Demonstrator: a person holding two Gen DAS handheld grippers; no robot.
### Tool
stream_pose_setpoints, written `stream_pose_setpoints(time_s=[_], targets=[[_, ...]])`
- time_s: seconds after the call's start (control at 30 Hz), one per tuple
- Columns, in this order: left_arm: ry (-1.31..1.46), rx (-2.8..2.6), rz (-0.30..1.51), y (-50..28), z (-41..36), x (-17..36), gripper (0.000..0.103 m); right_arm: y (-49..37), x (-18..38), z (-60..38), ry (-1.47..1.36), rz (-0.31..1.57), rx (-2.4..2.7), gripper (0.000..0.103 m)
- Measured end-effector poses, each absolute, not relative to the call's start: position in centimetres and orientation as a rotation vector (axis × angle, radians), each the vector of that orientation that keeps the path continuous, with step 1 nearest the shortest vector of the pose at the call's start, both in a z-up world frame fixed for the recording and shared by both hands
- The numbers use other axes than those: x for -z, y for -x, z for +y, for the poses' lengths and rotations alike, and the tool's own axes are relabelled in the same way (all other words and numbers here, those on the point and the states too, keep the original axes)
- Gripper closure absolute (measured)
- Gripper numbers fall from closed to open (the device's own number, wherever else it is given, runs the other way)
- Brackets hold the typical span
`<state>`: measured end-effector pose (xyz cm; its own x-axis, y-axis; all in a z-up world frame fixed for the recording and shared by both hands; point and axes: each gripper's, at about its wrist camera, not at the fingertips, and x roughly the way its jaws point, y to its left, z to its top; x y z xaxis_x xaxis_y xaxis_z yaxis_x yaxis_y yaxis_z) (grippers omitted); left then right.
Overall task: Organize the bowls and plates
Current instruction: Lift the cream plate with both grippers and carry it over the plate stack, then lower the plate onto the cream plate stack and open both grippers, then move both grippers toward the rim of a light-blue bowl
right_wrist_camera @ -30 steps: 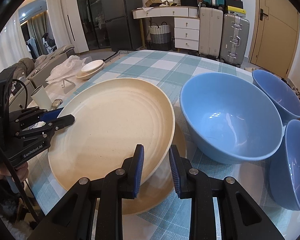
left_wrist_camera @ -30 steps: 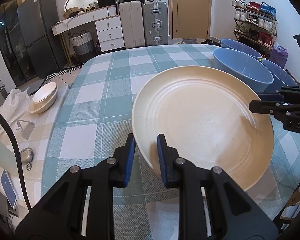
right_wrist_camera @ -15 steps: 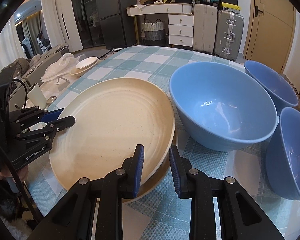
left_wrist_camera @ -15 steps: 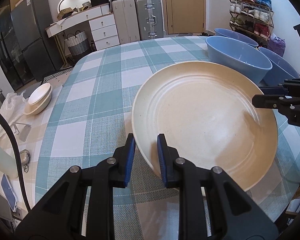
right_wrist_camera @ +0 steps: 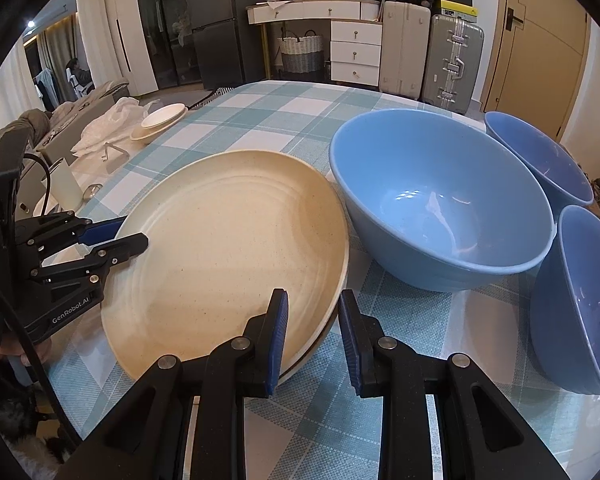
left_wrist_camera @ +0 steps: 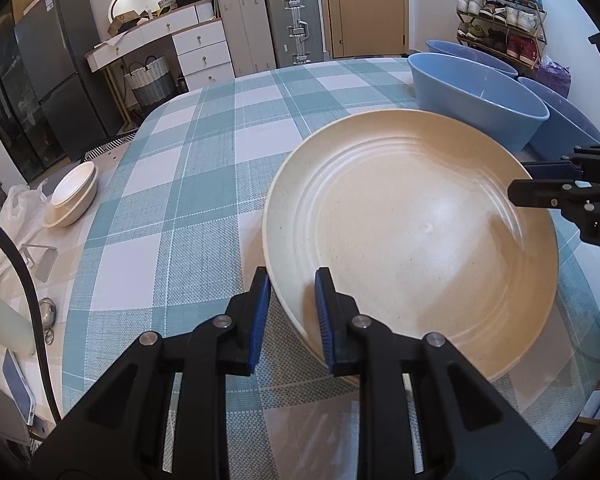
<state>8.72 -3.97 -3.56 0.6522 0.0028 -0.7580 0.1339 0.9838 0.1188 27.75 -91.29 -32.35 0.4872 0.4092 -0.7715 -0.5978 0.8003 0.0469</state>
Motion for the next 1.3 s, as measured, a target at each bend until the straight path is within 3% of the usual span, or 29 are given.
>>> stream_pose_setpoints(time_s=[0.47,0.57,0.63,0.7,0.77,0.8,0.87,0.93,1.13,1.3], targets=[[-0.156,0.09,0.878,-8.5,-3.8,3.5,0.08,-27.6,32.8,-91.0,0.26,0.875,-0.604,0.074],[-0.131,0.106,0.891,-8.7,-3.7,3.5,0.074,-27.7,32.7,-91.1,0.254,0.882,-0.614,0.073],[-0.106,0.128,0.902,-8.7,-3.7,3.3,0.064,-27.8,32.6,-91.2,0.244,0.889,-0.624,0.071],[-0.086,0.149,0.899,-8.7,-3.8,2.8,0.055,-27.9,32.4,-91.4,0.234,0.895,-0.627,0.061],[-0.077,0.168,0.893,-8.6,-4.0,2.3,0.038,-27.8,31.8,-91.8,0.206,0.882,-0.64,0.039],[-0.072,0.174,0.885,-8.6,-4.1,1.8,0.028,-27.7,31.5,-92.0,0.194,0.875,-0.648,0.036],[-0.062,0.193,0.866,-8.6,-4.4,0.9,0.028,-27.4,30.7,-92.3,0.188,0.859,-0.658,0.022],[-0.057,0.223,0.86,-8.8,-4.8,-0.1,0.027,-27.0,29.9,-92.7,0.187,0.835,-0.655,0.015],[-0.035,0.288,0.831,-9.4,-6.5,-3.2,0.021,-26.0,27.1,-94.6,0.18,0.769,-0.619,0.001],[-0.058,0.285,0.787,-10.0,-8.3,-5.8,0.018,-25.8,24.4,-97.2,0.147,0.723,-0.586,0.001]])
